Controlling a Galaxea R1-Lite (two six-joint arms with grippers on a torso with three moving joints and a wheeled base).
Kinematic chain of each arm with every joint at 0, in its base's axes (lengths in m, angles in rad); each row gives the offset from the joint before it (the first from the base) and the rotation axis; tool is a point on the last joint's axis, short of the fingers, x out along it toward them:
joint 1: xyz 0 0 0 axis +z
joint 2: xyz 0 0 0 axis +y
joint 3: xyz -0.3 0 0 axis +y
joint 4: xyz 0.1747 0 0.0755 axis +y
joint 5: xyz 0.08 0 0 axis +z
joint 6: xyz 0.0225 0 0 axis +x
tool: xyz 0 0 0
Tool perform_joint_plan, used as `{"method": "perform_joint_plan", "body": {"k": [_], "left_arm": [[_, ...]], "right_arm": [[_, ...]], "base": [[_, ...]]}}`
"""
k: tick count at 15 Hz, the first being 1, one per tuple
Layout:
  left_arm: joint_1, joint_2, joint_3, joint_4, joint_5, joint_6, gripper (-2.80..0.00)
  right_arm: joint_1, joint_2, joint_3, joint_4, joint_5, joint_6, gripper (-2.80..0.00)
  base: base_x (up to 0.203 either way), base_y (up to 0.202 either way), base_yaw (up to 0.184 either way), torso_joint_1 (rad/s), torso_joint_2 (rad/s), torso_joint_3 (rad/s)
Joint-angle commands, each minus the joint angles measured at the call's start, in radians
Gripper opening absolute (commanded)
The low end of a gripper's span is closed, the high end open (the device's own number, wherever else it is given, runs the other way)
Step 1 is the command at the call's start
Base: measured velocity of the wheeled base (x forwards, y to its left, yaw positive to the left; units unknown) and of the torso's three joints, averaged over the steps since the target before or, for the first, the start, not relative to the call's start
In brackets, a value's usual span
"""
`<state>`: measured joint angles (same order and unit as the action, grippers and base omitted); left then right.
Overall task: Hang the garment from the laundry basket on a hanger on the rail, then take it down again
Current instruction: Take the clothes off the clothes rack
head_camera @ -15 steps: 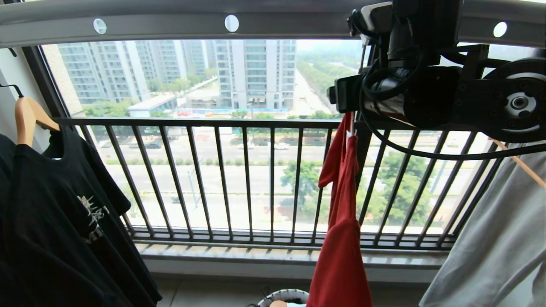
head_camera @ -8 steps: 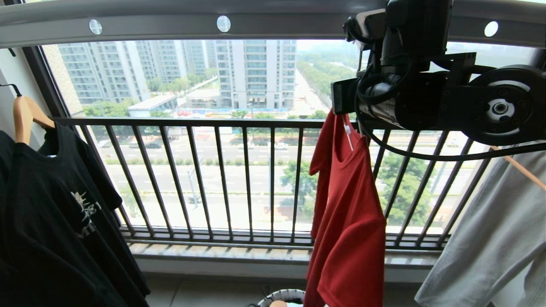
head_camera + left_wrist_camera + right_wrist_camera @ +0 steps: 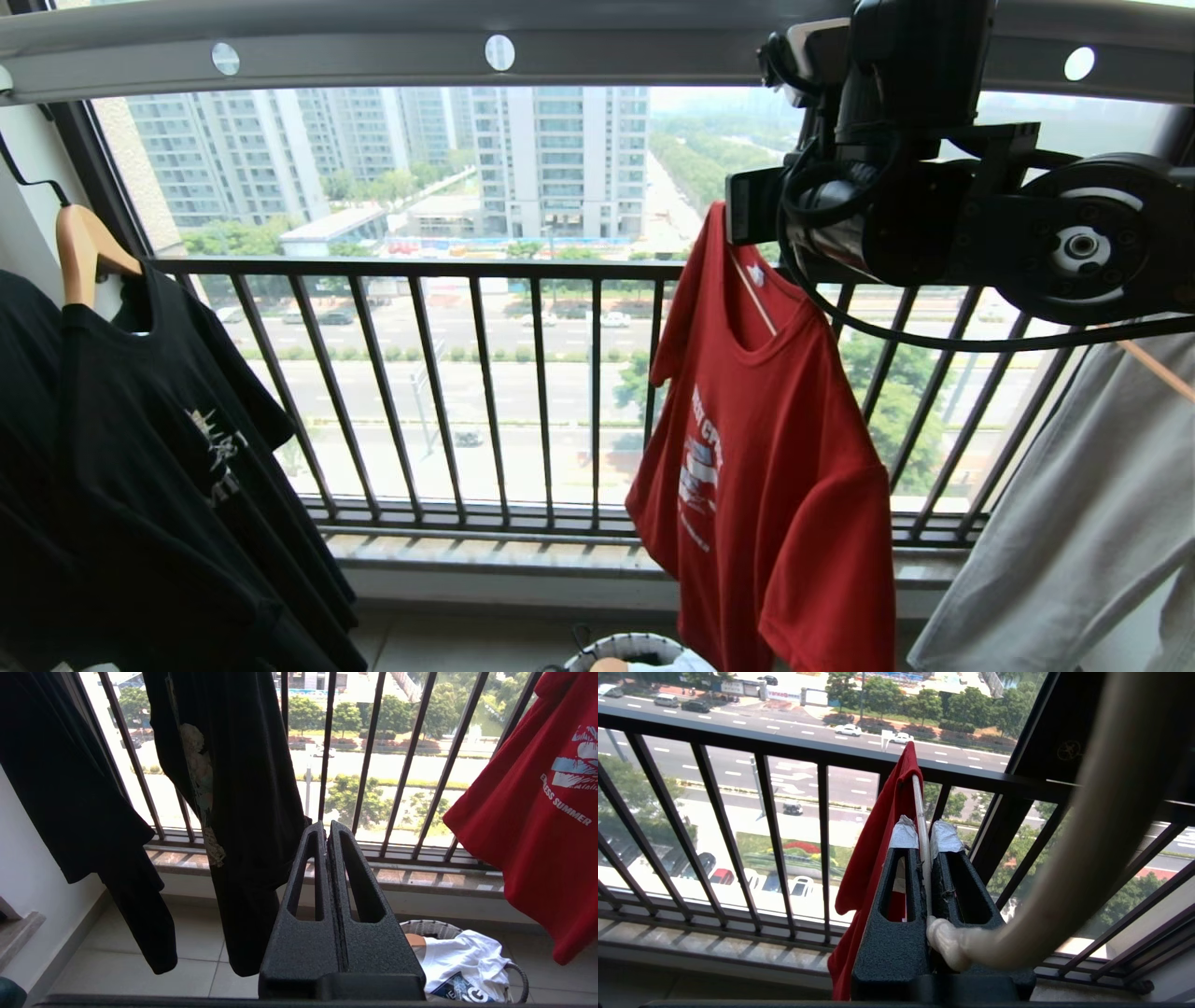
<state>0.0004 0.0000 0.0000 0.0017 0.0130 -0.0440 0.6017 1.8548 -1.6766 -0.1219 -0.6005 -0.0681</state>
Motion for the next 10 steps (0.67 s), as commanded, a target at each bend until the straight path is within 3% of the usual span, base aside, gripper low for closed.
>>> {"method": "perform_joint_plan", "body": {"k": [1, 10], "left_arm": [[0.000, 0.000, 0.000, 0.000, 0.001, 0.000, -2.80], [0.001, 0.000, 0.000, 0.000, 0.001, 0.000, -2.80]], "right_arm": [[0.000, -0.014, 0.027, -0.032, -0.005, -0.002, -2.80], [0.001, -0.102, 0.121, -0.146, -0.006, -0.009, -2.80]], "base": [[0.000, 0.000, 0.000, 0.000, 0.00, 0.000], [0.000, 0.000, 0.000, 0.000, 0.00, 0.000]]}}
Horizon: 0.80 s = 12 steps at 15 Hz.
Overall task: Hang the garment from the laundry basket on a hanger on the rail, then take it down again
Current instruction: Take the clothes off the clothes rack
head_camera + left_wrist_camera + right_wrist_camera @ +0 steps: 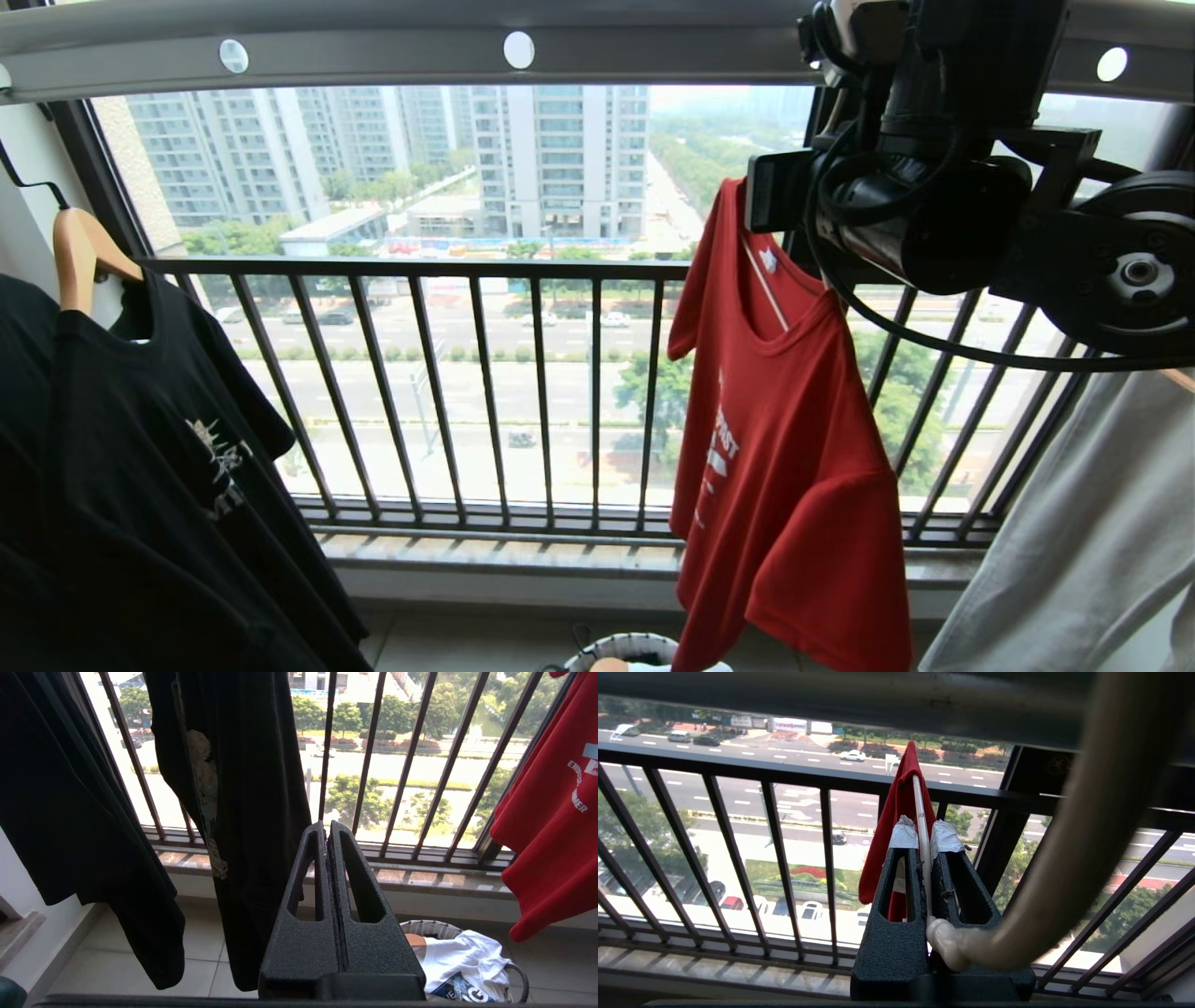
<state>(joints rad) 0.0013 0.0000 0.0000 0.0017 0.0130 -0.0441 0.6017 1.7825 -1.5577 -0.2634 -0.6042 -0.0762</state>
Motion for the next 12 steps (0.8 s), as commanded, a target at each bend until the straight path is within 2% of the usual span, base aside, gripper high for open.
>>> {"method": "perform_joint_plan", "body": {"k": [1, 12], "left_arm": [[0.000, 0.000, 0.000, 0.000, 0.001, 0.000, -2.80], [0.000, 0.000, 0.000, 0.000, 0.001, 0.000, -2.80]], "right_arm": [[0.001, -0.036, 0.001, -0.005, -0.002, -0.002, -2.80], [0.008, -0.121, 0.009, -0.005, -0.002, -0.005, -2.80]], "base": [[0.000, 0.000, 0.000, 0.000, 0.00, 0.000], [0.000, 0.000, 0.000, 0.000, 0.00, 0.000]]}}
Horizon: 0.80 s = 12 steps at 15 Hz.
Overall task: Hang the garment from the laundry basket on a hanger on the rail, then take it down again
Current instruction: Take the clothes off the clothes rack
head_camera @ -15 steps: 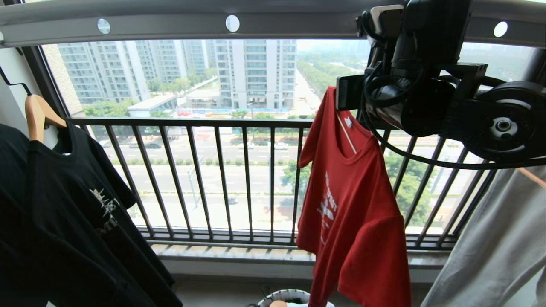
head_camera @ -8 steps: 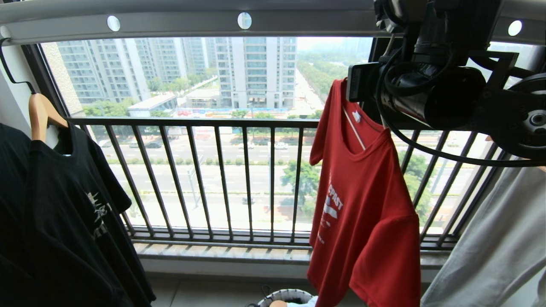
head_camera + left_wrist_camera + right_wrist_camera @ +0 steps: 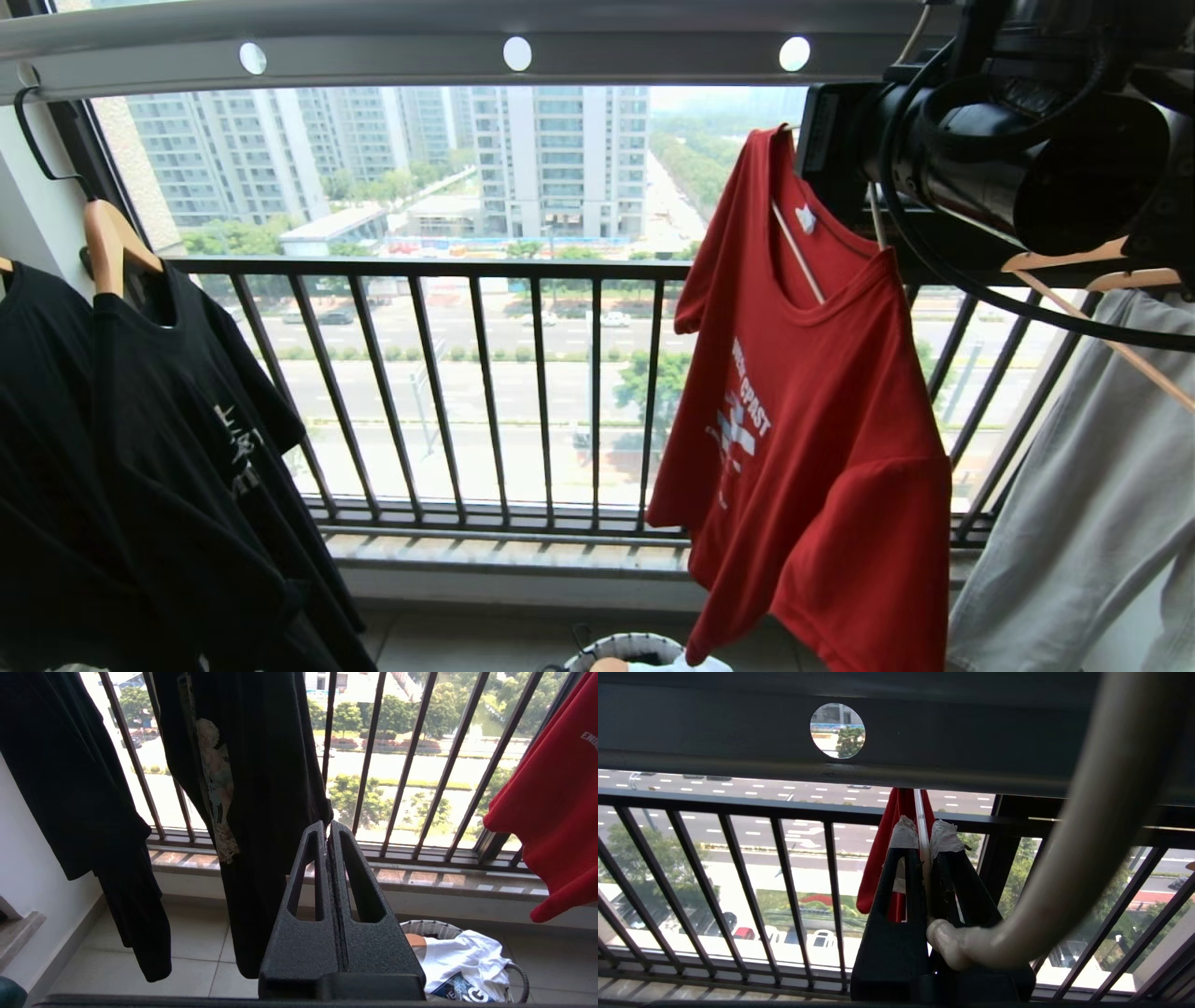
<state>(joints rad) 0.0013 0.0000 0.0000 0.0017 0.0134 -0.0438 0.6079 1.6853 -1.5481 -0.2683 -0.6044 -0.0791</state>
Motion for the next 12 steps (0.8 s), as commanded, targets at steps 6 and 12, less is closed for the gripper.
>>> {"method": "perform_joint_plan", "body": {"k": [6, 12], "left_arm": [[-0.001, 0.000, 0.000, 0.000, 0.000, -0.001, -2.80], [0.000, 0.000, 0.000, 0.000, 0.000, -0.001, -2.80]], "right_arm": [[0.044, -0.153, 0.147, 0.067, 0.004, -0.035, -2.80], [0.072, -0.234, 0.347, 0.093, 0.093, -0.043, -2.80]], "base": [[0.000, 0.000, 0.000, 0.000, 0.00, 0.000], [0.000, 0.000, 0.000, 0.000, 0.00, 0.000]]}}
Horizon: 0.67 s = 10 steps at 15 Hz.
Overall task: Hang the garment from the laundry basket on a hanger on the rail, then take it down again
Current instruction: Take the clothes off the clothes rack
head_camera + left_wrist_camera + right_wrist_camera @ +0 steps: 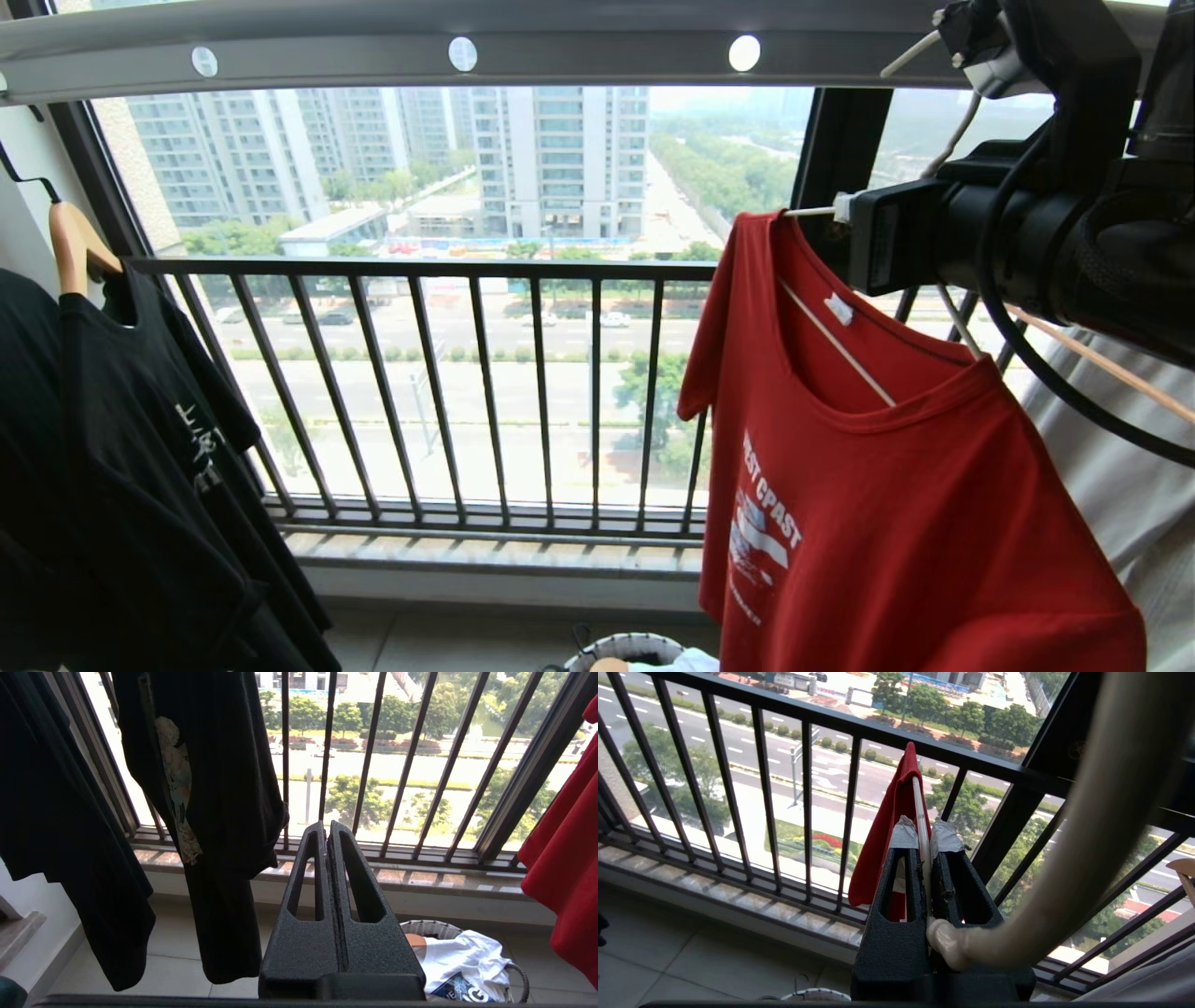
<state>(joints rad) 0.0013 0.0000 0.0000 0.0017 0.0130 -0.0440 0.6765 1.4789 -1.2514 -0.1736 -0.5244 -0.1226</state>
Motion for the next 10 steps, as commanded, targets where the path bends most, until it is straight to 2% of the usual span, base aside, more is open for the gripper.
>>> {"method": "perform_joint_plan", "body": {"k": [1, 5, 10], "left_arm": [[0.000, 0.000, 0.000, 0.000, 0.001, 0.000, -2.80], [0.000, 0.000, 0.000, 0.000, 0.001, 0.000, -2.80], [0.000, 0.000, 0.000, 0.000, 0.001, 0.000, -2.80]], "right_arm": [[0.003, -0.042, 0.092, 0.003, 0.047, 0.000, -2.80], [0.002, -0.093, 0.154, 0.119, 0.252, -0.002, -2.80], [-0.044, -0.084, 0.204, 0.112, 0.483, 0.005, -2.80]], "base": [[0.000, 0.000, 0.000, 0.000, 0.00, 0.000], [0.000, 0.000, 0.000, 0.000, 0.00, 0.000], [0.000, 0.000, 0.000, 0.000, 0.00, 0.000]]}}
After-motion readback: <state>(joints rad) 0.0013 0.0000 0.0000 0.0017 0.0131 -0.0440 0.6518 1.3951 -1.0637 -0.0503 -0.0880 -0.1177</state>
